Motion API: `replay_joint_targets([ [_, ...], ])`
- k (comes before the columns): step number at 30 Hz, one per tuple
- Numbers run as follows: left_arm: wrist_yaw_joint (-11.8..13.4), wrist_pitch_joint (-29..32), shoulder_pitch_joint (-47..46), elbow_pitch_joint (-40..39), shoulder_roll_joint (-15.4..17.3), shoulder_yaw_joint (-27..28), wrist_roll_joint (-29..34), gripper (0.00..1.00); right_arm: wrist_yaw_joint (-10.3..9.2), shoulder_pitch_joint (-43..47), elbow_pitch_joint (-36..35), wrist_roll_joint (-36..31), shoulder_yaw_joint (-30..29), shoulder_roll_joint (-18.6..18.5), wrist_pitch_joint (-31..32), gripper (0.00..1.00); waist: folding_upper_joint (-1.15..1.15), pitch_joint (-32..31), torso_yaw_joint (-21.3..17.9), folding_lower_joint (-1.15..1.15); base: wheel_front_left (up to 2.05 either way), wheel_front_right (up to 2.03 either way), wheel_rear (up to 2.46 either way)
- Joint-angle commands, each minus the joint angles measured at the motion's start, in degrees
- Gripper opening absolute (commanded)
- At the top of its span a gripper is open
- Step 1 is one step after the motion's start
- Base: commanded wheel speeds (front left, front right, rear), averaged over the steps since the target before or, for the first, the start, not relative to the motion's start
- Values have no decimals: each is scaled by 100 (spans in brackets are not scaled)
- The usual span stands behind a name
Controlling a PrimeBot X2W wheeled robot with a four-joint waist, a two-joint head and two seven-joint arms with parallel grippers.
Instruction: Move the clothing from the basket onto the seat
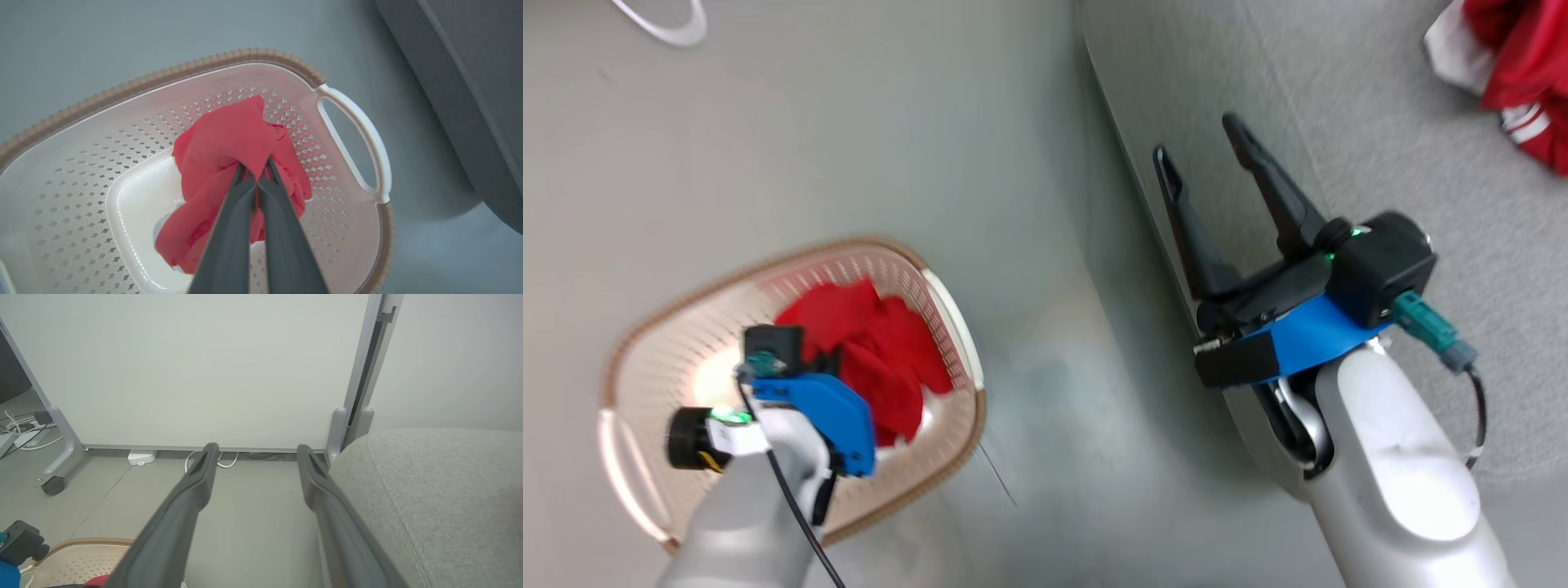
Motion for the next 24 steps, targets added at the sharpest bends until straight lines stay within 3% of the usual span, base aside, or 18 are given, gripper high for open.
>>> replay_joint_targets([
  [1, -23, -38, 37, -9, -62, -28, 28, 0, 1, 138, 48, -26, -9, -14, 29, 100, 0, -843, 358, 1, 0, 0, 0],
  [9, -188, -257, 359, -174, -431, -478, 19, 0, 1, 790, 456, -145, -126, -14, 362, 100, 0, -2254, 821, 1, 0, 0, 0],
  [24, -206, -146, 111, -1908, -519, -1551, -734, 0, 1, 1582, 378, 100, 99, -14, 746, 100, 0, -3450, 1267, 1, 0, 0, 0],
])
